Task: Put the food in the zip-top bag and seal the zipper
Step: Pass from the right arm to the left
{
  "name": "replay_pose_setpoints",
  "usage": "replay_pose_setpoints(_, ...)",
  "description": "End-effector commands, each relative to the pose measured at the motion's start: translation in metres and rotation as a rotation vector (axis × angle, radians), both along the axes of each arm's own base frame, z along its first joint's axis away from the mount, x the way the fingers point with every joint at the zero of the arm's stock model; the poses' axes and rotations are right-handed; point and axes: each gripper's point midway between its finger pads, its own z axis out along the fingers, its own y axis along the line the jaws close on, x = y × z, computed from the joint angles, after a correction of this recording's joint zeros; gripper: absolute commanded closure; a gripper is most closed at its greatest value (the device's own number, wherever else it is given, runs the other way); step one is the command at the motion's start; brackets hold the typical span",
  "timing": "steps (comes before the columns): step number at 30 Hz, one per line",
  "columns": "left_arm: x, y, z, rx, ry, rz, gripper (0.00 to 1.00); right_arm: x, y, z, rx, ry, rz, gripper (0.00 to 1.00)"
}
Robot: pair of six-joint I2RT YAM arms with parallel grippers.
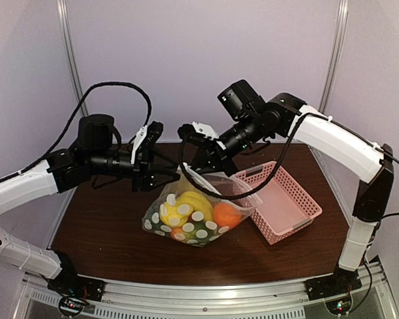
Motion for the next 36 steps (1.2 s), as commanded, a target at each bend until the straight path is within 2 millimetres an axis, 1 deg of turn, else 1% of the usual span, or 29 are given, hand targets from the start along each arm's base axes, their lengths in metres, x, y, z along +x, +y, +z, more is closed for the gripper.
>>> replay_pose_setpoints(1, -0.010, -0.009, 0.007, -0.004, -0.019, -0.096, 0.63, -0.010, 0.003, -0.001, 0.000, -0.003, 0.053, 1.00)
replay_pose_setpoints(5, -0.009, -0.015, -0.001, 0.010, 0.014, -0.125, 0.77, -0.010, 0.004, -0.006, -0.016, -0.006, 0.055, 1.00)
replay_pose_setpoints(9, -0.005, -0.017, -0.005, 0.022, 0.017, -0.111, 0.85, -0.007, 0.005, -0.006, -0.017, -0.020, 0.042, 1.00)
replay_pose_setpoints(13, 0.000, -0.013, -0.002, 0.024, -0.007, -0.069, 0.95, -0.005, 0.005, -0.007, -0.020, -0.029, 0.030, 1.00)
replay_pose_setpoints(16, 0.001, -0.012, -0.002, 0.019, -0.013, -0.058, 1.00, -0.003, 0.006, -0.010, -0.024, -0.023, 0.021, 1.00)
replay_pose_setpoints(17, 0.001, -0.012, -0.003, 0.016, -0.009, -0.055, 1.00, -0.002, 0.006, -0.011, -0.026, -0.022, 0.017, 1.00)
replay_pose_setpoints(19, 0.002, -0.012, -0.004, 0.007, -0.008, -0.046, 1.00, 0.000, 0.006, -0.013, -0.032, -0.019, 0.002, 0.91)
replay_pose_setpoints(21, 0.003, -0.011, -0.008, 0.006, -0.001, -0.034, 1.00, 0.004, 0.003, -0.016, -0.048, -0.008, -0.016, 0.86)
replay_pose_setpoints(23, 0.004, -0.010, -0.010, 0.007, 0.003, -0.021, 1.00, 0.009, -0.008, -0.014, -0.062, 0.015, -0.037, 0.79)
replay_pose_setpoints(24, 0.005, -0.009, -0.011, 0.008, 0.007, -0.014, 1.00, 0.012, -0.017, -0.014, -0.072, 0.036, -0.051, 0.74)
replay_pose_setpoints(26, 0.005, -0.008, -0.013, 0.006, 0.016, -0.004, 1.00, 0.017, -0.037, -0.010, -0.075, 0.072, -0.086, 0.61)
replay_pose_setpoints(28, 0.006, -0.007, -0.013, 0.002, 0.021, 0.015, 1.00, 0.021, -0.060, -0.011, -0.079, 0.093, -0.130, 0.53)
replay_pose_setpoints(30, 0.007, -0.005, -0.014, -0.005, 0.021, 0.031, 1.00, 0.025, -0.082, -0.019, -0.088, 0.103, -0.188, 0.45)
replay_pose_setpoints(31, 0.008, -0.004, -0.014, -0.009, 0.015, 0.042, 1.00, 0.026, -0.096, -0.035, -0.116, 0.128, -0.227, 0.43)
replay_pose_setpoints(32, 0.011, -0.002, -0.015, -0.011, 0.023, 0.062, 1.00, 0.031, -0.109, -0.042, -0.123, 0.137, -0.268, 0.42)
replay_pose_setpoints(33, 0.014, -0.001, -0.016, -0.011, 0.035, 0.088, 1.00, 0.030, -0.118, -0.046, -0.122, 0.145, -0.289, 0.40)
replay_pose_setpoints(34, 0.017, 0.000, -0.018, -0.006, 0.037, 0.106, 1.00, 0.035, -0.132, -0.053, -0.124, 0.162, -0.333, 0.39)
replay_pose_setpoints(36, 0.018, 0.001, -0.019, -0.009, 0.038, 0.116, 1.00, 0.038, -0.150, -0.065, -0.133, 0.167, -0.394, 0.37)
